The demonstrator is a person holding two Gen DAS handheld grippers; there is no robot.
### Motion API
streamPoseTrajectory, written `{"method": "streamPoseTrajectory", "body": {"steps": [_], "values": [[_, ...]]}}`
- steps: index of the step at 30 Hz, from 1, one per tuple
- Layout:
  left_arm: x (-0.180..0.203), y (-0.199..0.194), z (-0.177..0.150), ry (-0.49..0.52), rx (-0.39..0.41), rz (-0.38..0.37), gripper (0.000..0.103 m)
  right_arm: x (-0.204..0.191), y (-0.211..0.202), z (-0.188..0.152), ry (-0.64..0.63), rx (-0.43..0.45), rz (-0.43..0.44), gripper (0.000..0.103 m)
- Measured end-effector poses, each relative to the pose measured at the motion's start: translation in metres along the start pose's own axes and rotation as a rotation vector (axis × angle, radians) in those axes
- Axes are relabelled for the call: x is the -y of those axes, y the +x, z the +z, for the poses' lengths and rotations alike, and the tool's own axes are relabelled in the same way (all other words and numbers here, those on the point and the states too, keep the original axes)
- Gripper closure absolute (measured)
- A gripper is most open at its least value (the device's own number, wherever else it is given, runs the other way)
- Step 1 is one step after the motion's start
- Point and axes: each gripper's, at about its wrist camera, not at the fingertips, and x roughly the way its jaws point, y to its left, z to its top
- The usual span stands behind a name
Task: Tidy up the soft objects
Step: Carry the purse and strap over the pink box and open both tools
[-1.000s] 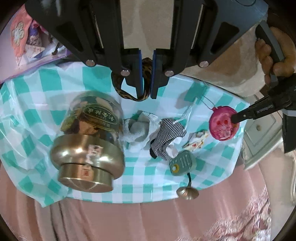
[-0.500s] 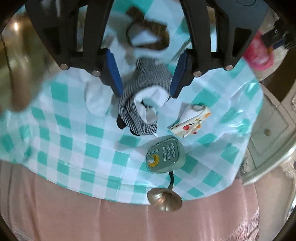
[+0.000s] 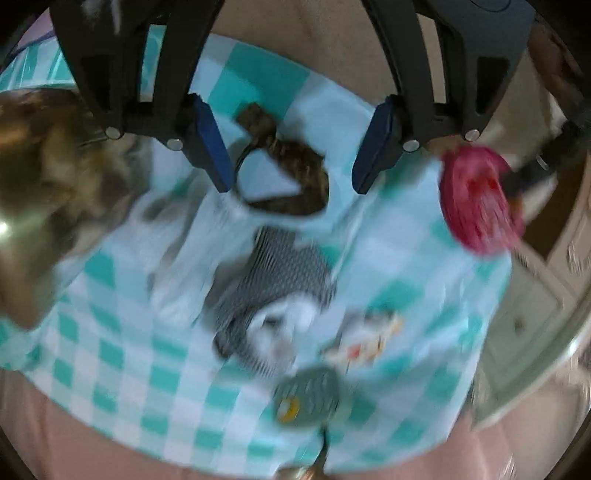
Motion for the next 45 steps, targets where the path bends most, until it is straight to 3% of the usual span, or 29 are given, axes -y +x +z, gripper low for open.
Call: {"method": "streamPoseTrajectory", "body": {"steps": [4,5,6,7,8,11,18,25,45], "values": [[-0.001,-0.002,0.0,0.007,0.009,0.016,0.092,0.002,0.026,-0.005,0.004,-0.063,-0.05,0.033],[-0.003,-0.003,0.0,-0.002,0.009,0.02,0.092,0.003,0.03,-0.005,0.013,-0.076,-0.046,0.038],[-0.004,-0.003,0.0,-0.005,0.01,0.021,0.092,0.002,0.029,-0.005,0.001,-0.06,-0.061,0.046],[-0.003,-0.003,0.0,-0.004,0.011,0.024,0.092,0.001,0.027,-0.005,-0.007,-0.051,-0.057,0.066],[-0.002,-0.003,-0.001,0.003,0.012,0.026,0.092,0.0,0.025,-0.005,-0.011,-0.048,-0.053,0.078],[0.004,-0.005,-0.002,0.029,0.017,0.031,0.092,0.001,0.014,-0.011,0.005,-0.021,-0.031,0.087],[0.02,-0.009,-0.003,0.073,0.015,0.018,0.092,0.003,-0.038,-0.04,0.073,0.093,-0.016,0.088],[0.069,-0.006,-0.019,0.151,-0.052,-0.067,0.092,0.02,-0.091,-0.086,0.139,0.167,-0.032,0.088],[0.234,0.021,-0.123,0.494,-0.273,-0.251,0.092,0.119,-0.189,-0.215,0.393,0.202,-0.277,0.088]]}}
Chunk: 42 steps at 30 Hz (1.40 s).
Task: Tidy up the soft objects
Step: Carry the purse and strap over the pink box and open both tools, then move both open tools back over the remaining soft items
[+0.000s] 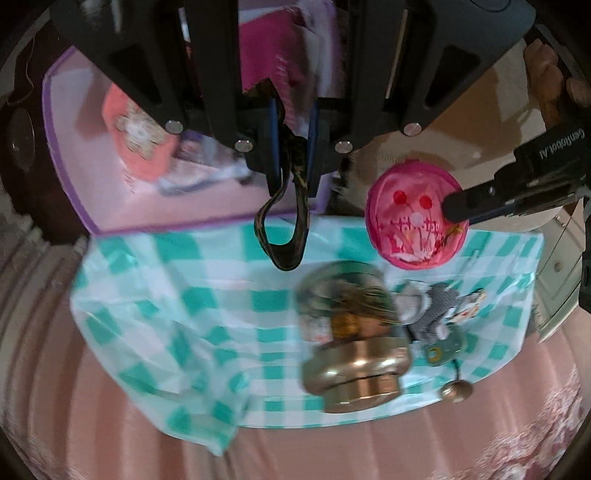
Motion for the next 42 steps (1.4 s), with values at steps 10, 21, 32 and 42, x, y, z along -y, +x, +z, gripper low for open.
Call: {"method": "streamPoseTrajectory", "body": {"steps": [10,21,32,42], "values": [[0.055,0.025,-0.009,0.108,-0.065,-0.055,0.092,0.053,-0.014,-0.018,0.079,-0.001,-0.111,0.088],[0.084,0.039,-0.012,0.179,-0.105,-0.1,0.05,0.078,-0.018,-0.023,0.139,-0.007,-0.16,0.079],[0.062,0.014,0.004,0.146,0.003,0.054,0.02,0.065,-0.021,-0.018,0.11,0.019,-0.163,0.043],[0.01,-0.005,0.018,0.126,0.06,0.213,0.02,0.035,-0.033,-0.007,0.041,0.11,-0.175,0.017]]}}
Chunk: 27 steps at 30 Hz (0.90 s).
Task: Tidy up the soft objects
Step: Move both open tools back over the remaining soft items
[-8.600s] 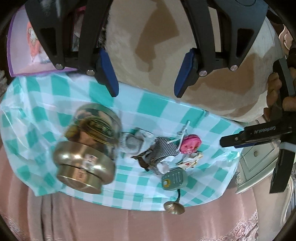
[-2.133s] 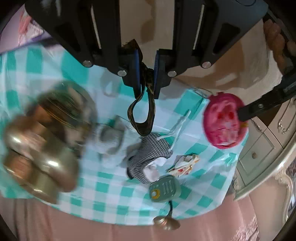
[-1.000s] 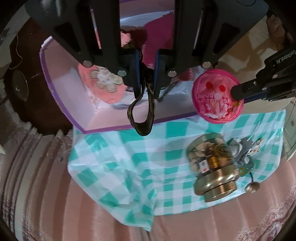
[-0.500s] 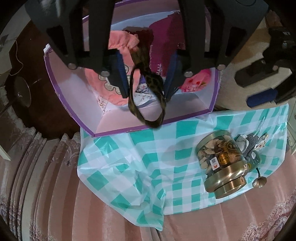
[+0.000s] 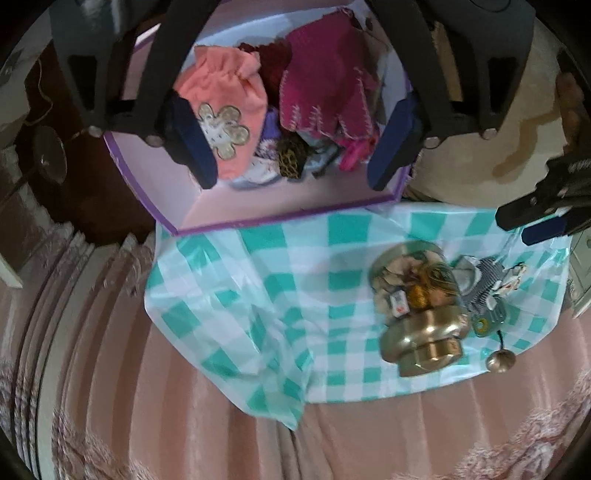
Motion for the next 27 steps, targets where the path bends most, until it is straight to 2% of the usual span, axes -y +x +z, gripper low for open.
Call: {"method": "streamPoseTrajectory", "body": {"steps": [4,8,10,16,20,27], "values": [[-0.03,-0.007,0.0,-0.035,0.011,0.032,0.02,-0.023,-0.007,0.007,-0.045,0.043,-0.038,0.011],[-0.06,-0.011,-0.006,-0.077,0.006,0.058,0.021,-0.051,-0.013,0.011,-0.087,0.085,-0.033,0.007],[-0.081,-0.013,-0.01,-0.129,-0.005,0.055,0.021,-0.065,-0.014,0.011,-0.119,0.099,-0.021,0.007],[-0.13,-0.019,-0.017,-0.21,-0.017,0.122,0.022,-0.11,-0.014,0.015,-0.185,0.135,0.098,0.007],[-0.164,-0.022,-0.02,-0.248,-0.028,0.179,0.022,-0.138,-0.002,0.024,-0.178,0.094,0.214,0.007],[-0.207,-0.02,-0.018,-0.297,-0.043,0.229,0.022,-0.191,0.023,0.035,-0.243,0.075,0.266,0.007]]}}
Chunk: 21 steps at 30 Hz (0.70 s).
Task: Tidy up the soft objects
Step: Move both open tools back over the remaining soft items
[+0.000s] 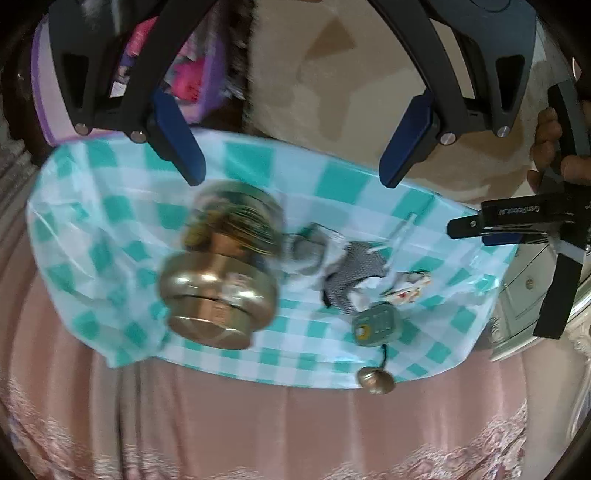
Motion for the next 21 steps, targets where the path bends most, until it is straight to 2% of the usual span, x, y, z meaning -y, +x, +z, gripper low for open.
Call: {"method": "streamPoseTrajectory", "body": {"steps": [7,10,21], "values": [[-0.026,0.012,0.02,-0.024,0.008,0.048,0.022,-0.033,0.04,0.019,-0.068,-0.031,0.006,0.007],[-0.035,0.019,0.028,-0.036,0.01,0.062,0.022,-0.047,0.054,0.026,-0.124,-0.038,-0.031,0.007],[-0.063,0.039,0.038,-0.133,-0.009,0.053,0.022,-0.1,0.124,0.05,-0.492,-0.043,-0.363,0.007]]}}
